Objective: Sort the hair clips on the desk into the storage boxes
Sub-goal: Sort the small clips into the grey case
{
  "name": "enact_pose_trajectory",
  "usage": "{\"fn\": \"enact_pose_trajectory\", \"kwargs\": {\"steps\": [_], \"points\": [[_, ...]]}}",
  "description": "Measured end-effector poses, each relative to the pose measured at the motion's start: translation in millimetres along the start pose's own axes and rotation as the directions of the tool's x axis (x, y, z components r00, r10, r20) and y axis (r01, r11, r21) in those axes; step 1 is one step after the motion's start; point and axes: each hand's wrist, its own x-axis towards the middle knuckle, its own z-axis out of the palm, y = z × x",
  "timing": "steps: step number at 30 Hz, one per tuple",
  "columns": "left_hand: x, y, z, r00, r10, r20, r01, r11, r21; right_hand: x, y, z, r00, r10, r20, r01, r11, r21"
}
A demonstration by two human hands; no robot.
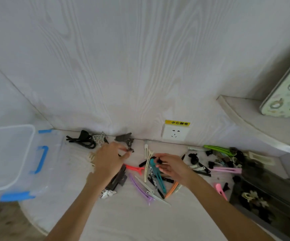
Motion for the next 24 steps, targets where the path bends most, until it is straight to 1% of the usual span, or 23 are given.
{"fn": "enact_pose_trajectory", "kwargs": {"steps": [2, 4, 7, 9, 10, 11, 12, 14, 15, 16, 18, 19, 21, 23, 24], "points": [[-20.4, 26.5, -1.9, 0.982, 0.101, 0.159, -0.082, 0.989, -0.126, -17.5, 6.0, -23.9, 1.000, -0.017, 0.008, 0.017, 0.997, 0.080], [-33.2, 54.4, 4.6, 0.953, 0.162, 0.256, -0.111, 0.973, -0.202, -34.8, 11.7, -51.4, 0.999, -0.035, -0.010, 0.036, 0.990, 0.135], [-45.1, 102.2, 28.1, 0.906, 0.276, 0.322, -0.218, 0.954, -0.205, -64.3, 18.8, -99.0, 0.994, -0.078, -0.073, 0.091, 0.976, 0.200], [-50.3, 134.1, 45.8, 0.871, 0.346, 0.348, -0.285, 0.934, -0.215, -84.2, 22.8, -130.1, 0.981, -0.116, -0.155, 0.146, 0.969, 0.198], [-54.6, 154.6, 56.9, 0.846, 0.386, 0.367, -0.322, 0.919, -0.226, -98.5, 26.4, -150.3, 0.966, -0.139, -0.219, 0.178, 0.969, 0.170], [-57.3, 167.7, 65.1, 0.828, 0.417, 0.376, -0.348, 0.907, -0.239, -107.6, 28.5, -163.5, 0.946, -0.164, -0.279, 0.201, 0.974, 0.108], [-62.1, 185.5, 75.8, 0.803, 0.462, 0.375, -0.393, 0.885, -0.249, -119.2, 32.1, -180.8, 0.911, -0.201, -0.361, 0.227, 0.973, 0.030], [-72.6, 216.8, 95.8, 0.776, 0.537, 0.331, -0.486, 0.843, -0.229, -135.6, 40.4, -207.8, 0.796, -0.330, -0.507, 0.273, 0.944, -0.186], [-79.7, 237.2, 107.7, 0.758, 0.578, 0.303, -0.534, 0.816, -0.220, -144.8, 44.6, -222.3, 0.723, -0.410, -0.557, 0.278, 0.910, -0.308], [-85.8, 247.8, 117.5, 0.750, 0.598, 0.281, -0.559, 0.801, -0.213, -147.8, 48.8, -228.6, 0.678, -0.470, -0.565, 0.249, 0.870, -0.425], [-98.9, 267.8, 136.1, 0.736, 0.615, 0.283, -0.576, 0.789, -0.216, -154.9, 57.4, -242.7, 0.648, -0.530, -0.547, 0.129, 0.784, -0.607], [-103.1, 270.2, 143.5, 0.734, 0.613, 0.293, -0.578, 0.790, -0.206, -156.3, 61.5, -247.6, 0.645, -0.544, -0.537, 0.081, 0.747, -0.660], [-106.7, 263.9, 152.4, 0.728, 0.632, 0.265, -0.592, 0.775, -0.222, -159.9, 69.0, -257.2, 0.614, -0.550, -0.566, 0.039, 0.737, -0.675], [-104.8, 245.5, 150.7, 0.726, 0.667, 0.167, -0.620, 0.740, -0.261, -161.2, 71.9, -259.3, 0.591, -0.556, -0.584, 0.026, 0.737, -0.676], [-101.8, 233.5, 148.8, 0.732, 0.675, 0.096, -0.639, 0.728, -0.248, -160.0, 70.9, -256.8, 0.588, -0.582, -0.561, 0.034, 0.711, -0.702]]}}
